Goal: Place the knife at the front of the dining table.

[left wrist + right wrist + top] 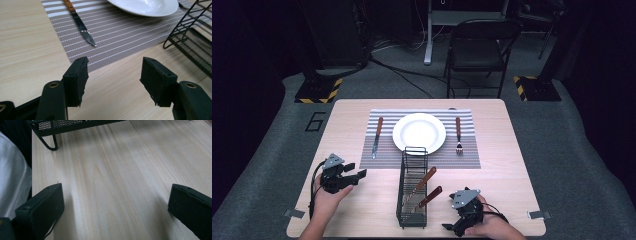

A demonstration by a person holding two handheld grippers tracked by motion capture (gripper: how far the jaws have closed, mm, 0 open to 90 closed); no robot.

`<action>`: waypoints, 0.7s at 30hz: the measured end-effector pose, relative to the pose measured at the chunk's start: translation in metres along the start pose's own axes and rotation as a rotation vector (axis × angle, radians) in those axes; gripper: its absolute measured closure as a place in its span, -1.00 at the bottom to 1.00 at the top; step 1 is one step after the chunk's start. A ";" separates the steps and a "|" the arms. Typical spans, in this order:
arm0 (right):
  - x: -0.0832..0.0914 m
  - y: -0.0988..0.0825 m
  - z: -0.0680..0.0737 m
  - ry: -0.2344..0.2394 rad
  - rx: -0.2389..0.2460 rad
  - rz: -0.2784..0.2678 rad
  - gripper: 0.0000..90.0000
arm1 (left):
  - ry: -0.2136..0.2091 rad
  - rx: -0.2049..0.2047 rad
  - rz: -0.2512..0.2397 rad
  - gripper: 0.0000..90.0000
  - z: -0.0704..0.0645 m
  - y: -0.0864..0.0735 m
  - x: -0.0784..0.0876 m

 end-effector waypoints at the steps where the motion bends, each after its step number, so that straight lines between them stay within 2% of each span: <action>1: 0.000 0.000 0.000 0.000 0.000 0.000 -1.00 | 0.009 -0.008 0.009 -0.14 0.001 -0.003 -0.001; 5: 0.000 0.000 0.000 0.000 0.000 0.000 -1.00 | 0.018 -0.003 0.030 -0.18 0.005 -0.010 -0.004; 8: 0.000 0.000 0.000 0.000 0.000 0.000 -1.00 | 0.043 -0.008 0.039 -0.25 0.011 -0.014 -0.007; 12: 0.000 0.000 0.000 0.000 0.000 0.000 -1.00 | 0.042 0.028 0.072 -0.35 0.018 -0.021 -0.011; 13: 0.000 0.000 0.000 0.000 0.000 0.000 -1.00 | 0.035 0.033 0.066 -0.35 0.017 -0.022 -0.012; 19: 0.000 0.000 0.000 0.000 0.004 -0.001 -1.00 | 0.052 -0.006 0.078 -0.37 0.018 -0.024 -0.015; 21: 0.000 0.000 0.000 0.002 0.000 -0.002 -1.00 | 0.057 -0.006 0.082 -0.37 0.019 -0.025 -0.017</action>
Point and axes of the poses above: each handheld gripper's, and its own axes: x roughly backward along the jaws, y roughly out of its top, z roughly to its left, the point moved 10 cm from there along -x, roughly forward along the jaws, and after that the axes turned 5 degrees about y, right-handed, at the moved point
